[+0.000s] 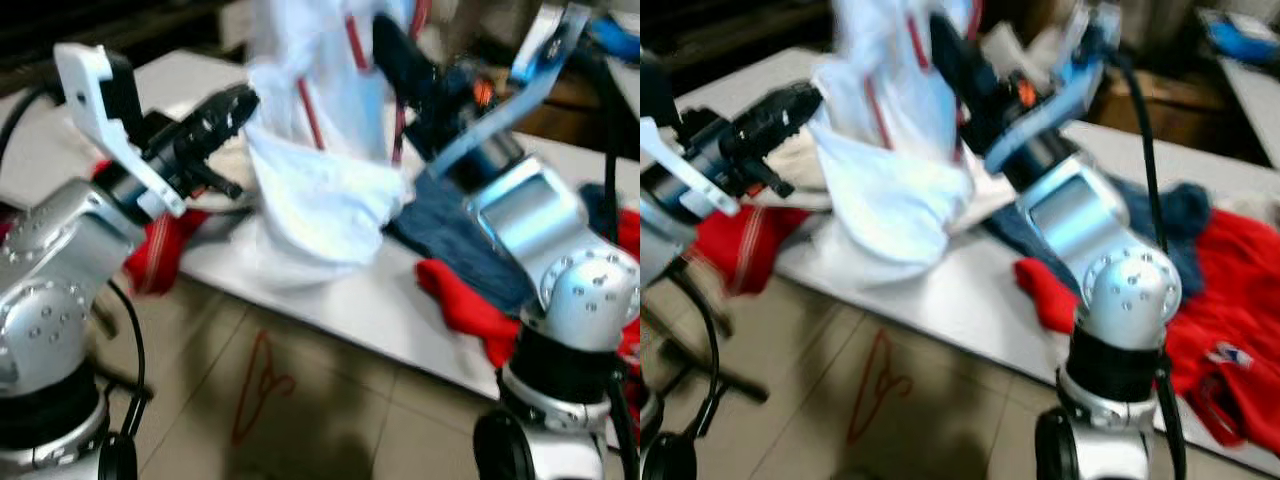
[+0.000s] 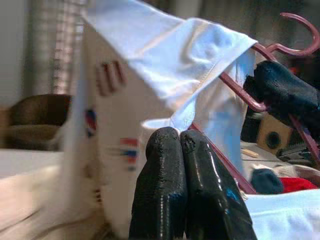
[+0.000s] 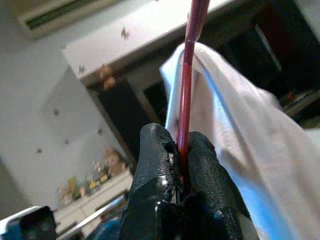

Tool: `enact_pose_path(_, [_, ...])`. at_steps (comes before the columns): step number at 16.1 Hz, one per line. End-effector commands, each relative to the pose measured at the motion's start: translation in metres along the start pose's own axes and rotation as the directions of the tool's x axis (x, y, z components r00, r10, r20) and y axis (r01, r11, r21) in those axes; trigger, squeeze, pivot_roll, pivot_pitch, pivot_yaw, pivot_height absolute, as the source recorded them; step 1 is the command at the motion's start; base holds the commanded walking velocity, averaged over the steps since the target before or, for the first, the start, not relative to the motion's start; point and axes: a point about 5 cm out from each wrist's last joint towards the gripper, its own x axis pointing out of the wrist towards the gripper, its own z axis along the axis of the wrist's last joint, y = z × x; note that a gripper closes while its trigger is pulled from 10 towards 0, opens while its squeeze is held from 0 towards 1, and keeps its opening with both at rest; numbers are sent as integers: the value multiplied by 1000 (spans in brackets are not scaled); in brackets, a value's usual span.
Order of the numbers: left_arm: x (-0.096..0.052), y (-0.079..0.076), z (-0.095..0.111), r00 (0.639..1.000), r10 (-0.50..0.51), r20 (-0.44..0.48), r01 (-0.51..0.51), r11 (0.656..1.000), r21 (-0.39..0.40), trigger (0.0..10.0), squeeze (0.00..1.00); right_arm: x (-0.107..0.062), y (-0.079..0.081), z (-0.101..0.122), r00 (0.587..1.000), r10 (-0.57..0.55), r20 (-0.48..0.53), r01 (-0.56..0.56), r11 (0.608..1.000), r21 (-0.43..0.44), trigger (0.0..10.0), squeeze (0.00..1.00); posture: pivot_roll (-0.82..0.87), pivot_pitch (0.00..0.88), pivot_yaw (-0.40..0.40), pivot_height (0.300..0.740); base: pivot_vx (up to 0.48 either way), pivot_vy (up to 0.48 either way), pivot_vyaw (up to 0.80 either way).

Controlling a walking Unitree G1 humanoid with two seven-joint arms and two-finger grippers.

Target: Hang hanger

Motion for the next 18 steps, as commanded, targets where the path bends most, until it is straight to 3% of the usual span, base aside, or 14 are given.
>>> enact_pose_path(1, [-1, 1, 3, 1000, 6, 4, -6, 1000, 5, 0, 0, 4, 11, 2, 999, 51, 5, -51, 999, -2, 10000, 0, -11, 0, -43, 740, 0, 0, 800])
enact_pose_path(3, [0, 2, 2, 1000, 13, 1, -13, 1000, 8, 0, 0, 7, 3, 6, 1000, 16, 23, -16, 1000, -11, 10000, 0, -11, 0, -38, 740, 0, 0, 800])
enact_pose_path(4, [0, 2, 4, 1000, 11, 13, -11, 1000, 13, 0, 0, 10, 8, 13, 998, 43, 48, -41, 998, -38, 10000, 0, -9, 0, -38, 740, 0, 0, 800])
enact_pose_path(6, [2, 0, 18, 996, -13, 85, 12, 1000, 15, 0, 0, 20, 39, 47, 961, 206, 182, -203, 978, -37, 10000, 0, -8, 0, -38, 740, 0, 0, 800])
enact_pose_path(8, [2, -1, 21, 995, -15, 101, 14, 1000, 11, 0, 0, 21, 46, 52, 950, 254, 182, -247, 967, -62, 10000, 0, -5, 0, -44, 740, 0, 0, 800])
enact_pose_path(10, [0, -1, 18, 997, -5, 74, 4, 1000, 22, 0, 0, 21, 29, 33, 977, 188, 98, -184, 981, -55, 10000, 0, 4, 0, -54, 740, 0, 0, 800])
enact_pose_path(14, [-7, -10, 22, 994, -76, 79, 74, 997, 27, 0, 0, 20, 13, 6, 994, 106, 9, -107, 993, 45, 10000, 0, 12, 0, -67, 740, 0, 0, 800])
enact_pose_path(18, [-8, -16, 15, 994, -104, 33, 104, 995, 10, 0, 0, 0, -24, -29, 985, -81, -154, 73, 996, -56, 10000, 0, 8, 0, -69, 740, 0, 0, 800])
